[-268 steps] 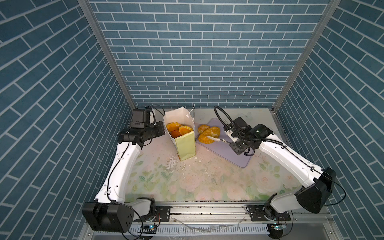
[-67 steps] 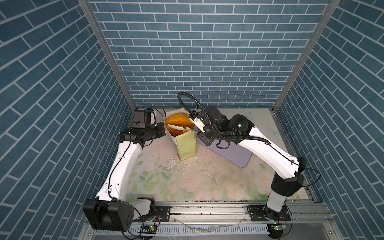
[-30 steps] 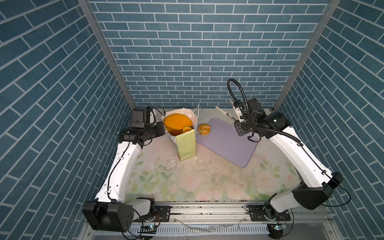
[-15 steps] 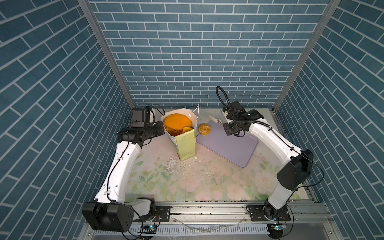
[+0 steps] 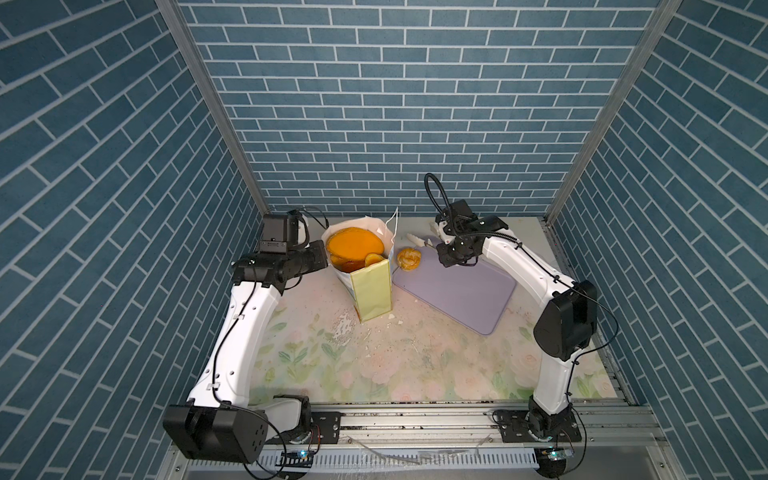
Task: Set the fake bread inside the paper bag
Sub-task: 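Lower the tongs onto the small round bun on the tray and close, then lift the small round bun in the tongs and carry it over the bag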
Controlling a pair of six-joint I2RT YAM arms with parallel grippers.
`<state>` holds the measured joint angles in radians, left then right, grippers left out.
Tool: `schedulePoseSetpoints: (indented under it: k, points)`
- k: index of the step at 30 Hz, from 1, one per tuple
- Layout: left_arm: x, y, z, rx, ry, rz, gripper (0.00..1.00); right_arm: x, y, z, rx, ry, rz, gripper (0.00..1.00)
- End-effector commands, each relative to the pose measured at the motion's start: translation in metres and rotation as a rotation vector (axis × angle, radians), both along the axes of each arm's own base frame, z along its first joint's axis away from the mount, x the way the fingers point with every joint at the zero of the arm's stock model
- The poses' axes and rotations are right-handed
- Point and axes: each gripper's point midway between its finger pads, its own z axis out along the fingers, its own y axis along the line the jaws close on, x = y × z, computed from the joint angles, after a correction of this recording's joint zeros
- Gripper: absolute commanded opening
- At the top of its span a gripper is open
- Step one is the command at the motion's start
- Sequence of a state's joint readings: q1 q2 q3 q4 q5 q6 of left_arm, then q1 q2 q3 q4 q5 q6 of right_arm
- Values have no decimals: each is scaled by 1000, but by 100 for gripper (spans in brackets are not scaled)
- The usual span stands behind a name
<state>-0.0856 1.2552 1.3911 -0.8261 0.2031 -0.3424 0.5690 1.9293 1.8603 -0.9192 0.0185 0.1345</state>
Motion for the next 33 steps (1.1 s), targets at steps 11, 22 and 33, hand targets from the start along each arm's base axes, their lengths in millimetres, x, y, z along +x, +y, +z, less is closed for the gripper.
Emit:
schedulePoseSetpoints:
  k: [11, 22, 33]
  points:
    - [0, 1, 2, 22, 5, -11, 5, -6, 18, -27, 40, 104, 48, 43]
    - [-1, 1, 2, 25, 4, -7, 4, -16, 23, -68, 20, 217, 88, 44]
    - [-2, 2, 4, 29, -2, -4, 4, -25, 14, -77, -18, 239, 103, 33]
